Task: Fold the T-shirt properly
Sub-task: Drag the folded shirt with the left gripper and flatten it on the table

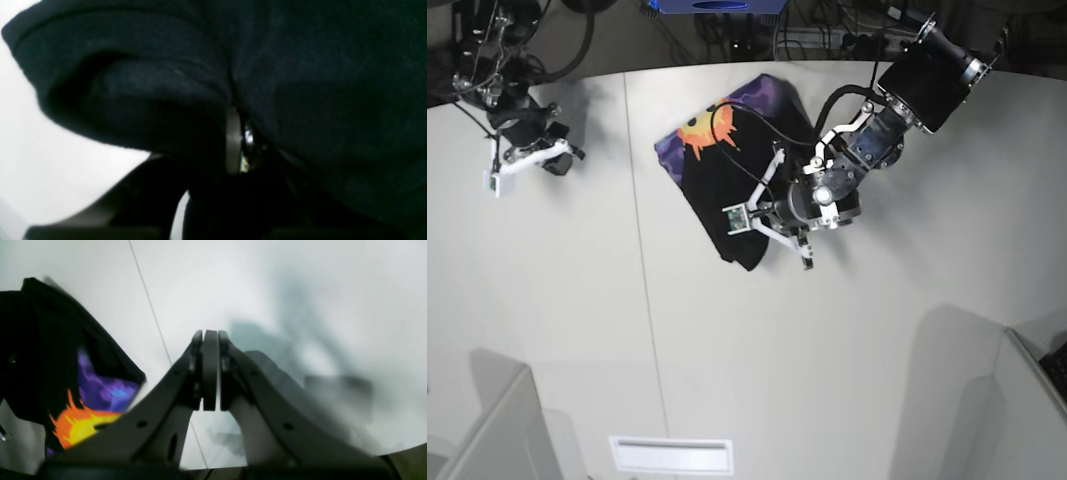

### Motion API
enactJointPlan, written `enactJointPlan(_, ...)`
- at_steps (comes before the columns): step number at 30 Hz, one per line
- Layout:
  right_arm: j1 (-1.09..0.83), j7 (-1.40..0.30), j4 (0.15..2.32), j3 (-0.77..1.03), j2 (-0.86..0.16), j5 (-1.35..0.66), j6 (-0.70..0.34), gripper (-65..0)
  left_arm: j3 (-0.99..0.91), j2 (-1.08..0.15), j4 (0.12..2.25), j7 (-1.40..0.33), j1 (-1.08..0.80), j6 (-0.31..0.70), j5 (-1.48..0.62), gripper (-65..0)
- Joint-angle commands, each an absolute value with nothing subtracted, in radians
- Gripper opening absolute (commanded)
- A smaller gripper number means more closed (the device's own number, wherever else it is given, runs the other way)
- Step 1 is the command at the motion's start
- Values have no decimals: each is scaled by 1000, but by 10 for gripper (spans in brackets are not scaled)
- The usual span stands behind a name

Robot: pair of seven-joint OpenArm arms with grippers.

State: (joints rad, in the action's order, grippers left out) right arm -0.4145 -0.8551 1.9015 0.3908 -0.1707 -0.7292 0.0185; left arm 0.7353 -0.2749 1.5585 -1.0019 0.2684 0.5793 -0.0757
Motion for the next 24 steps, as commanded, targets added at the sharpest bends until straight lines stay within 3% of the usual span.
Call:
enactJointPlan(1, -418, -840, 1917, 406, -177, -739, 13, -650, 769, -286, 1561, -1012, 278, 596, -97, -650)
enactJointPlan(9, -456, -840, 1917, 533, -81, -739, 13, -650, 923, -315, 1577, -914, 343, 596, -97, -650)
enactJointPlan(13, -469, -840, 1917, 538, -73, -739, 13, -650, 974, -328, 1575, -843, 384, 680, -97, -650)
enactJointPlan(24, -469, -839, 1917, 536, -28, -739, 13, -650, 980, -326, 1491, -731, 490, 698, -96, -650)
